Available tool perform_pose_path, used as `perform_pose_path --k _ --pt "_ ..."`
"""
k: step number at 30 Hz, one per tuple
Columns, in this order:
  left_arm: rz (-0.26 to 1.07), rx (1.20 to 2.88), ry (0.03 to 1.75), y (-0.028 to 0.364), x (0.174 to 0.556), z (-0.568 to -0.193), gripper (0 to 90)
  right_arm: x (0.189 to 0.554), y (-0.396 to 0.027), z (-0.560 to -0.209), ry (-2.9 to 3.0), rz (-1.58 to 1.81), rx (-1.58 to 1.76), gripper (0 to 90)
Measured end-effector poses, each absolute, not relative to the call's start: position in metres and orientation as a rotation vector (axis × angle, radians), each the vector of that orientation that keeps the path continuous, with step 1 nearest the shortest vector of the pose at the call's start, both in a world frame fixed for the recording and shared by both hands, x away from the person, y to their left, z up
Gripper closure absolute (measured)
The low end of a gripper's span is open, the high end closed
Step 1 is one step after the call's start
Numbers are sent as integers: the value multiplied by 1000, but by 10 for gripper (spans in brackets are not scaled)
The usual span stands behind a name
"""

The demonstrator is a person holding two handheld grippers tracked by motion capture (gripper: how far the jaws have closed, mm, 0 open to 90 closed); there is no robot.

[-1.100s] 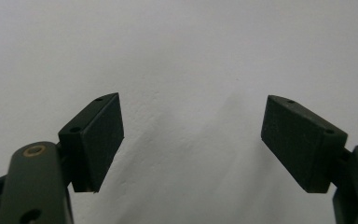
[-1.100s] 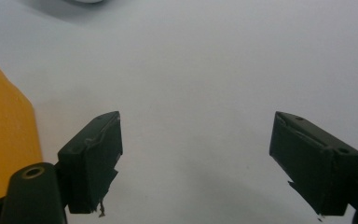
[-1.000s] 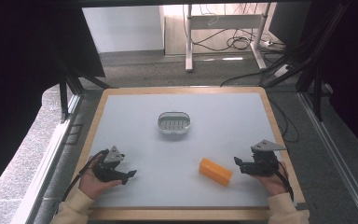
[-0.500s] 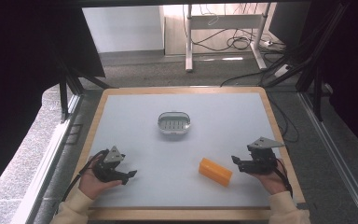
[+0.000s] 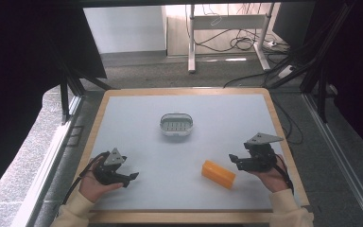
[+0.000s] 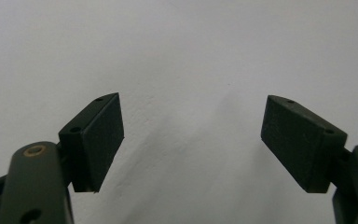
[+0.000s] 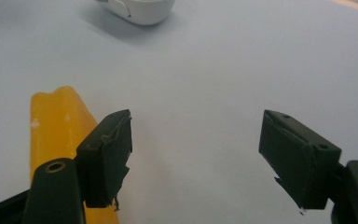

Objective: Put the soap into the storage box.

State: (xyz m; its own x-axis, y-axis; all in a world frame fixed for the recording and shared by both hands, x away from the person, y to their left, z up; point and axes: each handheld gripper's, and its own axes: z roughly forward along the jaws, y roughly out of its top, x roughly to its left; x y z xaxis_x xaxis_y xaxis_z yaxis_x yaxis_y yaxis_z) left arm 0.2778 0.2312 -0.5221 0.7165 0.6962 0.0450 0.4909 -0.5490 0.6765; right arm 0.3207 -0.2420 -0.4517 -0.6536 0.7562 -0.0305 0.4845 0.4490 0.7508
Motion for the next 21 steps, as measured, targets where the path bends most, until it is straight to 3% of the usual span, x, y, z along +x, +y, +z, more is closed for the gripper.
perform_pose_path --k 21 --pt "410 2278 895 231 278 -523 211 304 -215 -437 2445 1021 909 274"
